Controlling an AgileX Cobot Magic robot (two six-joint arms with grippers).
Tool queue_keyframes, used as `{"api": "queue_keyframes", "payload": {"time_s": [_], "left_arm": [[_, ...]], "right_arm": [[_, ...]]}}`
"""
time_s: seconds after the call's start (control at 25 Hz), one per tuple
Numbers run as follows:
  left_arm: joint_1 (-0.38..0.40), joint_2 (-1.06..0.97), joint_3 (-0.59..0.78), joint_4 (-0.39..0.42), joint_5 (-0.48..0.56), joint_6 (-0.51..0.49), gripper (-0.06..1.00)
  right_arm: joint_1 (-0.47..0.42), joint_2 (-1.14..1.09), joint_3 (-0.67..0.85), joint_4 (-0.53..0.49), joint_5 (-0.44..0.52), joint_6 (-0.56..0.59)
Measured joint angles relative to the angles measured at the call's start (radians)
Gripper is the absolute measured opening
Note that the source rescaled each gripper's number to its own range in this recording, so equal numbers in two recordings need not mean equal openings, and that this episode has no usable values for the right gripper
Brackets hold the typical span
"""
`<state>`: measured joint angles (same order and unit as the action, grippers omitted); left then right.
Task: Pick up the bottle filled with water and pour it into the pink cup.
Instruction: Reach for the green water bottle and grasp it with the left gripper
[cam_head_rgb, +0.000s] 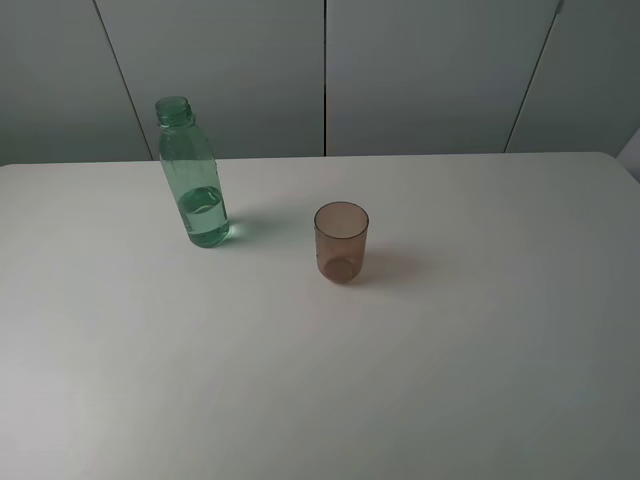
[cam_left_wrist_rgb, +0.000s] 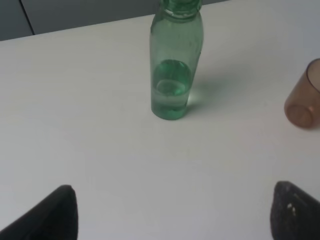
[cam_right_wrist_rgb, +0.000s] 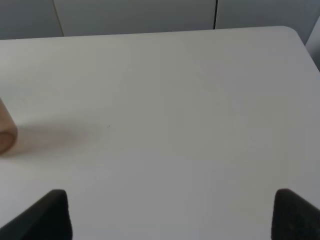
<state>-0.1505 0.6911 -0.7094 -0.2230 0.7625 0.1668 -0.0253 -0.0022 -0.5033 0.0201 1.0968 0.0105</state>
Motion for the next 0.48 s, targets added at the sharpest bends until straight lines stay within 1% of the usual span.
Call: {"api": "queue_keyframes", "payload": {"time_s": [0.2, 0.4, 0.48], "left_arm": [[-0.005, 0.202, 0.000, -0.077, -0.194, 0.097, 0.97], [-0.070, 0.382, 0.000, -0.145, -0.355, 0.225, 0.97], [-0.094, 0.444, 0.000, -0.161, -0.409, 0.256, 0.97]], "right_arm": [[0.000, 0.000, 0.000, 0.000, 0.000, 0.000], [0.000, 0.000, 0.000, 0.000, 0.000, 0.000], [0.000, 0.000, 0.000, 0.000, 0.000, 0.000]]}}
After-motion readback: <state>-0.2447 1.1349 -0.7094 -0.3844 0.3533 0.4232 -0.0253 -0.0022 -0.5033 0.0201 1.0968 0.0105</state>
